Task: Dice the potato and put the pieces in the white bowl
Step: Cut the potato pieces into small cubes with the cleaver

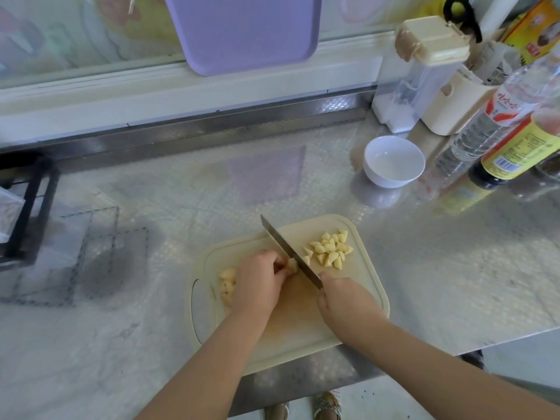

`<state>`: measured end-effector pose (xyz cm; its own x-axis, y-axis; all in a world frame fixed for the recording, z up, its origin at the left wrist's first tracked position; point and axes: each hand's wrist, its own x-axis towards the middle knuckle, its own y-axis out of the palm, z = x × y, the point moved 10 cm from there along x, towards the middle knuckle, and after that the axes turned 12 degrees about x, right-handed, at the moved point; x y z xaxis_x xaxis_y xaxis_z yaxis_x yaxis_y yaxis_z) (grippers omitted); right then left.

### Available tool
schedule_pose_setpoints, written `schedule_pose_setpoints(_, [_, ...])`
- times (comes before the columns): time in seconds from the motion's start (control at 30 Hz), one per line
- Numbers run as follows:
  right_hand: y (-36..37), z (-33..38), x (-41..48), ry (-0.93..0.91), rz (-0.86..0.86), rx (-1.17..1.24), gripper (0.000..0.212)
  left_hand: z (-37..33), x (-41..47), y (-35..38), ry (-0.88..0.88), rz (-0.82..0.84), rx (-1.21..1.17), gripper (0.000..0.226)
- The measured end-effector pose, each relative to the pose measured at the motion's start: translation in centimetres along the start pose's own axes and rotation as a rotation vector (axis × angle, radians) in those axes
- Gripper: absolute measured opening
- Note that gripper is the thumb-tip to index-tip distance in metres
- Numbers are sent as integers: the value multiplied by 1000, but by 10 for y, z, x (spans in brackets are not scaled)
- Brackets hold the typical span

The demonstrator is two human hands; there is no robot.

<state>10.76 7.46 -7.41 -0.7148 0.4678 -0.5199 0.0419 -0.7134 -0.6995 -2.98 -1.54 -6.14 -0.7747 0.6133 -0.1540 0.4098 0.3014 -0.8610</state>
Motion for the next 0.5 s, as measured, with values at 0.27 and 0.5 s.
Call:
schedule_pose_setpoints(0.27, [-9, -1, 3, 15, -64, 85, 16, -3, -2, -2, -1, 20, -18, 17])
schedule_pose_setpoints(0.5, [-33, -11, -5, -21, -87, 102, 20, -4, 4, 4, 66, 99, 42, 25])
